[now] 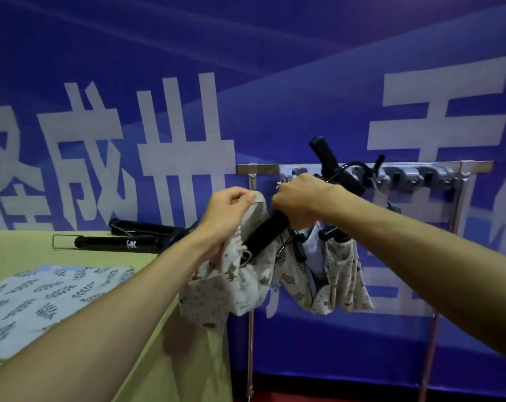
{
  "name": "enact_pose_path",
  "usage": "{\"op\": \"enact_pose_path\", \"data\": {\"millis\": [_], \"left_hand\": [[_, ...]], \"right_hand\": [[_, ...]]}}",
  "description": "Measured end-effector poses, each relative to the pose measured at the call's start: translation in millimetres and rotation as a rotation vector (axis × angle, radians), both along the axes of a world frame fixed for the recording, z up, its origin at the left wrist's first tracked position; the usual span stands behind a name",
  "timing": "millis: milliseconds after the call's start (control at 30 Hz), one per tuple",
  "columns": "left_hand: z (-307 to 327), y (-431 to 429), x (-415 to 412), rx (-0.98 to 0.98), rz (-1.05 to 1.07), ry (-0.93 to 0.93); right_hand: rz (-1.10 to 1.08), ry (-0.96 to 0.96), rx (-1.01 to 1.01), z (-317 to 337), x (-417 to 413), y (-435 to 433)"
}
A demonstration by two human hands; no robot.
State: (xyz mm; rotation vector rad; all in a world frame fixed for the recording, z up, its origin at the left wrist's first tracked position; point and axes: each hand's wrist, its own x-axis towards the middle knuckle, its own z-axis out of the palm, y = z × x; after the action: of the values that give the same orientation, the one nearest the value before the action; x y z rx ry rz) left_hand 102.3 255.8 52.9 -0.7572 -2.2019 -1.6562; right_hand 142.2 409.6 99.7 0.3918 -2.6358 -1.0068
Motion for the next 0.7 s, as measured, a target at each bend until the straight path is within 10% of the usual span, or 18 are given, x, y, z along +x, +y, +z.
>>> {"op": "enact_pose_path", "data": {"millis": [233, 467, 700], "left_hand": [[-20, -5, -5, -0.09, 0.054, -0.133], [-17, 12, 3, 0.269, -0.07, -0.343], [-35, 11, 7, 0.025, -0.185, -0.304]], "right_hand": [[0.088, 0.098, 0.036, 3, 3, -5], [0.214, 0.185, 0.102, -10, -12, -12], [0.352, 0.174, 0.047, -17, -33, -18]]}}
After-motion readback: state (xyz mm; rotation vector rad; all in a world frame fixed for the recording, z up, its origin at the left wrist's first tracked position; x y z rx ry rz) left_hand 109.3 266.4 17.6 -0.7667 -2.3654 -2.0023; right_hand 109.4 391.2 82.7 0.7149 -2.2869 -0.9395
